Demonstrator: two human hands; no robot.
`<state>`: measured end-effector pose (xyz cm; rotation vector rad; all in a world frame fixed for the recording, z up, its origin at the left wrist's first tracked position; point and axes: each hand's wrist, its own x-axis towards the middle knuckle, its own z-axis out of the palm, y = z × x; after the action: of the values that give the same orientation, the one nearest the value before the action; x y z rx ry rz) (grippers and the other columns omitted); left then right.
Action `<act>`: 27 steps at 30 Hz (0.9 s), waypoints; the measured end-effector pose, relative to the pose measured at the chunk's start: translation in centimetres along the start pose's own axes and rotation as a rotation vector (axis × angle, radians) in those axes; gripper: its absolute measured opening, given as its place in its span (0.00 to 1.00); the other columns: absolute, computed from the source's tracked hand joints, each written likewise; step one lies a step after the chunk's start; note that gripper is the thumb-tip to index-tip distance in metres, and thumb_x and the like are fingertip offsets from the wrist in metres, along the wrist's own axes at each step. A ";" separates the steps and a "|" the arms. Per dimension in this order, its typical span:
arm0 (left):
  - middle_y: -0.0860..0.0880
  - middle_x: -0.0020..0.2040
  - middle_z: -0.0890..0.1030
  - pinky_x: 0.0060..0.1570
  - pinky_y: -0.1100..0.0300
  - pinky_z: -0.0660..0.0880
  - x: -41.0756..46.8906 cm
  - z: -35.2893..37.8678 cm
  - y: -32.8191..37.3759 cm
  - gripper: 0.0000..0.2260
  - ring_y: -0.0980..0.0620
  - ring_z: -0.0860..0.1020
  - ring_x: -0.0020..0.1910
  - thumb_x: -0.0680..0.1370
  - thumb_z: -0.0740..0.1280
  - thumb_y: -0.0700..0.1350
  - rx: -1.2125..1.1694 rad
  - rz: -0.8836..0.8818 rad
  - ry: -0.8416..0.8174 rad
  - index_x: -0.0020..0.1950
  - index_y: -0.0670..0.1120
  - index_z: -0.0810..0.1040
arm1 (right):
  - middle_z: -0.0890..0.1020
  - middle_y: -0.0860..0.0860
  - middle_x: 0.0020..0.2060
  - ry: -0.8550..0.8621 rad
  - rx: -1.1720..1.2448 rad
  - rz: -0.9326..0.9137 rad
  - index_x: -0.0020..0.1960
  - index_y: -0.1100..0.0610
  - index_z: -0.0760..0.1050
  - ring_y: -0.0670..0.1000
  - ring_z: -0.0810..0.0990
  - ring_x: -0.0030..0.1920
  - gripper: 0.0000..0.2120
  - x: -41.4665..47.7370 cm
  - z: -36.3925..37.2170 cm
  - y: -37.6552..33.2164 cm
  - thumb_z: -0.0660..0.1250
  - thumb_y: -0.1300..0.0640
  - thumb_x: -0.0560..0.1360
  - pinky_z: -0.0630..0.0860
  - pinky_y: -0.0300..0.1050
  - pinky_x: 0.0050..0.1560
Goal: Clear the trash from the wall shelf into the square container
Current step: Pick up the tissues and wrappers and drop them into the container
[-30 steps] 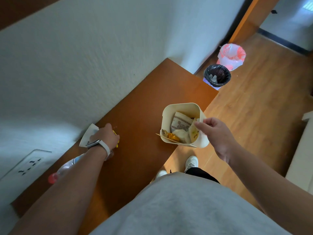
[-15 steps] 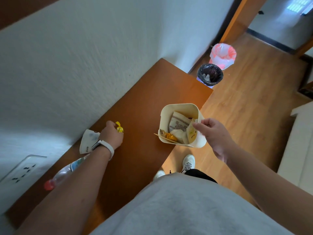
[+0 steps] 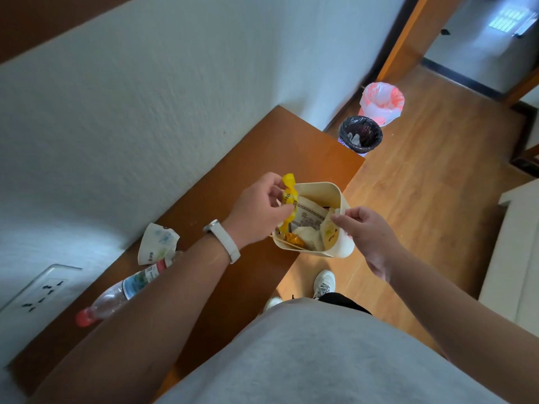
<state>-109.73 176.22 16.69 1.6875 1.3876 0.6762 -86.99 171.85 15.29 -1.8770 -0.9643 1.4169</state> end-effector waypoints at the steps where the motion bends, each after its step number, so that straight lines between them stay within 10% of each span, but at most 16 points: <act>1: 0.54 0.43 0.80 0.37 0.61 0.78 -0.1 0.5 0.4 0.10 0.57 0.79 0.37 0.74 0.72 0.45 0.022 0.011 -0.034 0.53 0.51 0.74 | 0.82 0.64 0.56 -0.003 0.008 0.000 0.54 0.58 0.79 0.62 0.80 0.55 0.21 0.0 -0.1 0.1 0.74 0.44 0.70 0.77 0.60 0.61; 8: 0.56 0.44 0.79 0.44 0.52 0.80 -1.6 3.6 0.7 0.07 0.54 0.79 0.43 0.77 0.69 0.48 0.212 0.068 -0.253 0.53 0.51 0.76 | 0.82 0.64 0.56 0.000 0.004 -0.001 0.54 0.57 0.79 0.61 0.79 0.51 0.23 -0.3 -0.7 0.7 0.74 0.42 0.67 0.77 0.59 0.55; 17: 0.58 0.43 0.77 0.42 0.58 0.79 -2.2 1.9 -0.9 0.05 0.56 0.77 0.42 0.78 0.67 0.47 0.258 0.070 -0.144 0.54 0.49 0.78 | 0.84 0.61 0.55 0.010 -0.015 -0.012 0.54 0.56 0.79 0.66 0.81 0.59 0.32 -0.3 -0.5 0.8 0.74 0.35 0.59 0.77 0.68 0.63; 27: 0.51 0.48 0.78 0.40 0.57 0.74 -3.7 -6.9 -10.6 0.11 0.51 0.77 0.44 0.80 0.64 0.49 0.553 -0.407 0.135 0.59 0.46 0.76 | 0.83 0.59 0.54 -0.005 -0.004 -0.023 0.54 0.56 0.79 0.65 0.81 0.58 0.26 -0.1 -0.4 0.7 0.74 0.39 0.64 0.78 0.66 0.62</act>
<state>-121.81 174.92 11.55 1.6973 2.0775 0.1800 -86.48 171.40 14.90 -1.8600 -0.9893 1.4077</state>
